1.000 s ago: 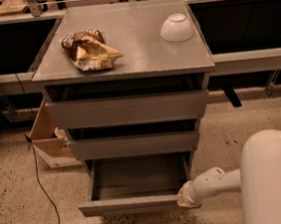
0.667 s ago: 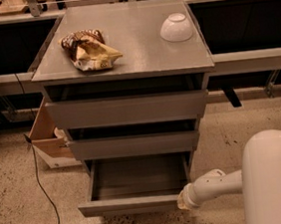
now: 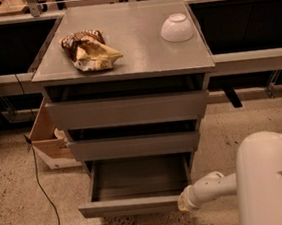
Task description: Close bottom drawer
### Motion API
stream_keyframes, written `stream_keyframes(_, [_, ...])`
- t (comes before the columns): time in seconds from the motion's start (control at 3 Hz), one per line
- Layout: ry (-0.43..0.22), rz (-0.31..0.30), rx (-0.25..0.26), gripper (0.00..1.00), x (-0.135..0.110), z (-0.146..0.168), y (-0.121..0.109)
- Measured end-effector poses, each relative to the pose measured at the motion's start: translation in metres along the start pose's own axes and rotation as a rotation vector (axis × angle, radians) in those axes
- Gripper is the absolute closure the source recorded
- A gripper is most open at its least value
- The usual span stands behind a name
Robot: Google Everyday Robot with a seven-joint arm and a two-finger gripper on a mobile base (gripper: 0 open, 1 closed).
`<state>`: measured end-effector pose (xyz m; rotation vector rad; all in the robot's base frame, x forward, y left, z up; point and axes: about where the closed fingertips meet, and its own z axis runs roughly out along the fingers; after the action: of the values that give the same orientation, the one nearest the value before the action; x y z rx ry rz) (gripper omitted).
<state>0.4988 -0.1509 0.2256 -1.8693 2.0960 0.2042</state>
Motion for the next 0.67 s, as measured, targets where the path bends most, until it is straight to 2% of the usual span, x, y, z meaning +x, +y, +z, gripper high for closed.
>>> stream_keyframes(0.33, [0.017, 0.016, -0.013, 1.0, 0.014, 0.04, 0.004])
stream_keyframes(0.67, [0.025, 0.029, -0.018, 1.0, 0.022, 0.064, 0.007])
